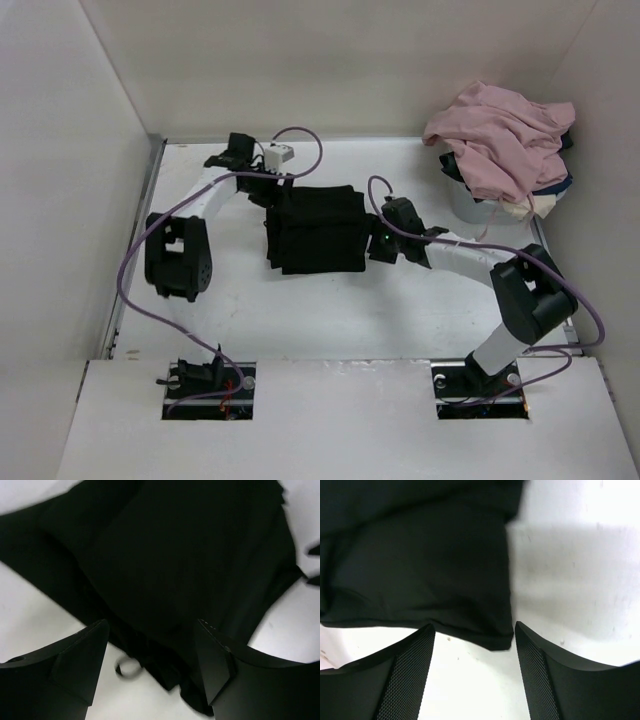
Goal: Fold and stack the trousers
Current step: Fold the trousers
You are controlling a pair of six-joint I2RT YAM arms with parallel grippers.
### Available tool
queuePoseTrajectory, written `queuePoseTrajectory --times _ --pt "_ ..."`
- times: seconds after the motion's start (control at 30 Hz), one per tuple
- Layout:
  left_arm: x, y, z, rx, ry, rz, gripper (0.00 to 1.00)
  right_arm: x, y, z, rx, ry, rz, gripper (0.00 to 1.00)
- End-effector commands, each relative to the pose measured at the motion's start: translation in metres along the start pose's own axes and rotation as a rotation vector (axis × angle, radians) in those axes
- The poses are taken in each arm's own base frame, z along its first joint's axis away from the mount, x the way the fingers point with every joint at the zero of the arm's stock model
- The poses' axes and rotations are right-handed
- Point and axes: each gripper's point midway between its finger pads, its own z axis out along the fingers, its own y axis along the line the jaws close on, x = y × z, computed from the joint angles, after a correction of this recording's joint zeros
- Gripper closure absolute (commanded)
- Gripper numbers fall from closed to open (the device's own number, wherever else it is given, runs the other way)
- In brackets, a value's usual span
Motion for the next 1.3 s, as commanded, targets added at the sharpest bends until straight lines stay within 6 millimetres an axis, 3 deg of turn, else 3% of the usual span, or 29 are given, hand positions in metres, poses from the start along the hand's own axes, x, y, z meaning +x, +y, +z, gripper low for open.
queuePoseTrajectory --times 0.0,0.1,0.27,0.33,0.4,0.47,0.57,0.67,0.77,0.9,1.07,1.13,1.27 --pt "-0.047 0.027 0.01 -0.19 -0.097 0.021 0.32 0.004 0.018 0.002 -0.058 -0.006 0.023 0.3" --pt "-0.036 0.039 0.024 -0.241 -0.046 0.018 0.33 0.015 0.022 0.005 -0.072 0.02 0.021 0.3" --pt "-0.008 0.052 0.048 -0.232 0.032 -0.043 0.45 0.023 0.024 0.013 -0.093 0.043 0.032 0.4" --pt "-0.009 0.051 0.053 -0.209 0.022 -0.067 0.6 0.026 0.022 0.017 -0.094 0.054 0.036 0.47" --pt "-0.019 0.043 0.051 -0.171 -0.015 -0.082 0.8 0.03 0.021 0.02 -0.098 0.065 0.037 0.63" --pt "-0.035 0.031 0.04 -0.15 -0.069 -0.082 0.86 0.03 0.017 0.022 -0.101 0.069 0.049 0.82" --pt "-0.064 0.01 0.014 -0.115 -0.161 -0.064 0.86 0.026 0.01 0.022 -0.104 0.054 0.076 0.99" --pt "-0.08 0.0 -0.008 -0.096 -0.216 -0.058 0.85 0.028 0.007 0.016 -0.111 0.052 0.08 1.0" --pt "-0.076 0.015 -0.019 -0.12 -0.235 -0.107 0.85 0.037 -0.001 0.008 -0.108 0.067 0.067 1.0" --pt "-0.059 0.045 -0.012 -0.141 -0.224 -0.195 0.84 0.053 -0.013 -0.001 -0.095 0.097 0.047 1.0" --pt "-0.04 0.049 0.009 -0.107 -0.184 -0.18 0.81 0.052 -0.003 0.003 -0.111 0.105 -0.014 1.0" --pt "-0.037 0.045 0.013 -0.079 -0.169 -0.195 0.76 0.05 0.003 0.007 -0.113 0.112 -0.028 1.0" --pt "-0.053 0.01 0.005 0.087 -0.205 -0.178 0.55 0.049 0.005 0.009 -0.11 0.115 -0.034 1.0"
